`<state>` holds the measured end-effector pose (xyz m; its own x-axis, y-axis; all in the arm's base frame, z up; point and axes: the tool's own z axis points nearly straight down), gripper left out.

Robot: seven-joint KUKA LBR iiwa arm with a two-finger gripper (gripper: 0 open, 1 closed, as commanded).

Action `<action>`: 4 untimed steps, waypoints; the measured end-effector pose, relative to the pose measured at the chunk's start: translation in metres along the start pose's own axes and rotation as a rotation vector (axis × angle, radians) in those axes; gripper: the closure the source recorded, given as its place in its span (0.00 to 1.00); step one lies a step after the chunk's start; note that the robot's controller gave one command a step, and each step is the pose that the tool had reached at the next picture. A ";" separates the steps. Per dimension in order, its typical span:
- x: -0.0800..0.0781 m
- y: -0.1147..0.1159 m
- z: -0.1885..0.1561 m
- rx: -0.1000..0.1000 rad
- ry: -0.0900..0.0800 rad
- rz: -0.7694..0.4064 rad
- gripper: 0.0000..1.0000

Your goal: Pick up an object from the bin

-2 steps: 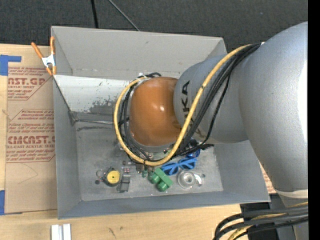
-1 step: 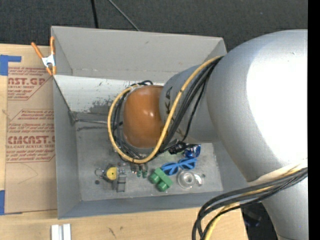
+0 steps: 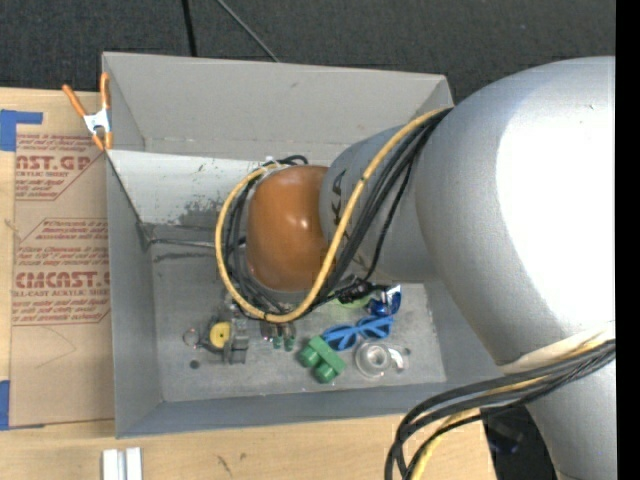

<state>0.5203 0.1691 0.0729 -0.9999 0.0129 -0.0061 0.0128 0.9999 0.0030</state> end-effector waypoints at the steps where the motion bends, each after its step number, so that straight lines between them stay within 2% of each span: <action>1: -0.008 0.015 -0.139 -0.001 -0.002 -0.005 1.00; 2: -0.007 0.015 -0.135 0.001 0.004 -0.004 0.00; 3: -0.073 0.020 -0.075 0.002 0.006 -0.266 0.00; 4: -0.013 0.036 0.008 0.001 0.013 -0.312 0.00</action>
Offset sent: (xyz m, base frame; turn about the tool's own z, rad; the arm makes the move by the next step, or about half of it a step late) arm 0.0061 0.0133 0.1353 -0.0037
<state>0.5334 0.2048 0.0655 -0.9555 -0.2950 0.0065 -0.2950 0.9555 0.0021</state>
